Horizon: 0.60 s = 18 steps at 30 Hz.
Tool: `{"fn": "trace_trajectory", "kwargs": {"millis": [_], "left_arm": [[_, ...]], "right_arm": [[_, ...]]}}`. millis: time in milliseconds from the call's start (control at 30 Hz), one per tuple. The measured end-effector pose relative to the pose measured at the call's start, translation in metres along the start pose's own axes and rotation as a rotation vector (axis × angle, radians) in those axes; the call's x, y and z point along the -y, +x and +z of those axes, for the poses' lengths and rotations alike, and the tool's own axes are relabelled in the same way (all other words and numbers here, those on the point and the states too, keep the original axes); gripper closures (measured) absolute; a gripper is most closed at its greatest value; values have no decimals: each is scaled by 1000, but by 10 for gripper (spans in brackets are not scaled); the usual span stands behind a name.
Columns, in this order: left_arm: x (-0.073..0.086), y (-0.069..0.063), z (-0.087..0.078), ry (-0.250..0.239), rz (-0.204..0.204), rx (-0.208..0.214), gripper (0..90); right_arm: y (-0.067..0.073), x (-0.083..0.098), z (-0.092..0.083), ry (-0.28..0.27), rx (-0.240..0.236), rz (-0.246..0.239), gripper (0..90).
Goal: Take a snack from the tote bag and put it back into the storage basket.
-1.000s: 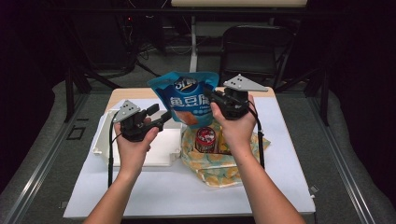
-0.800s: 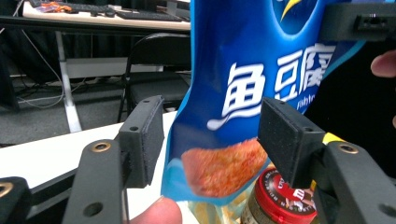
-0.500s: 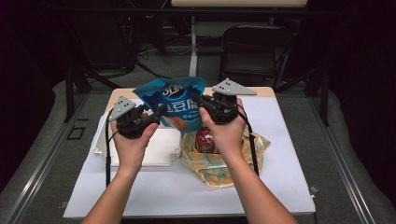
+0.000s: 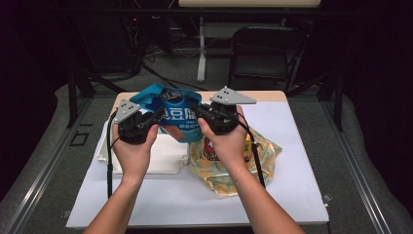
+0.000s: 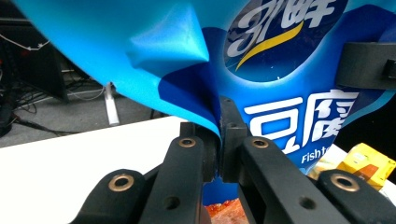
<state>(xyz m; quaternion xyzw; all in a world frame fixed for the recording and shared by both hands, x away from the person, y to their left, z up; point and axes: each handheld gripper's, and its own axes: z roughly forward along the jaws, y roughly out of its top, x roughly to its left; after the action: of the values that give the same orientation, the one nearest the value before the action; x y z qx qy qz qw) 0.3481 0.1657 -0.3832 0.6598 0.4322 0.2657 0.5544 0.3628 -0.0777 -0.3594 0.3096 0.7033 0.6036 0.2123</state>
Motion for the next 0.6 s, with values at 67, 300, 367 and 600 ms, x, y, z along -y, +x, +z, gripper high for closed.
{"fn": "trace_trajectory", "kwargs": {"millis": [67, 300, 367, 600], "left_arm": [[-1, 4, -1, -2, -22, 11, 897], [-2, 15, -4, -17, -50, 10, 899], [-2, 20, -5, -22, -61, 3, 899], [2, 38, -6, -27, -94, -18, 899]], "right_arm": [[-1, 1, 1, 3, -4, 1, 879], [-4, 7, -5, 5, -33, 24, 647], [-4, 11, -9, 12, -27, 16, 609], [-13, 34, -27, 49, -20, 23, 510]]}}
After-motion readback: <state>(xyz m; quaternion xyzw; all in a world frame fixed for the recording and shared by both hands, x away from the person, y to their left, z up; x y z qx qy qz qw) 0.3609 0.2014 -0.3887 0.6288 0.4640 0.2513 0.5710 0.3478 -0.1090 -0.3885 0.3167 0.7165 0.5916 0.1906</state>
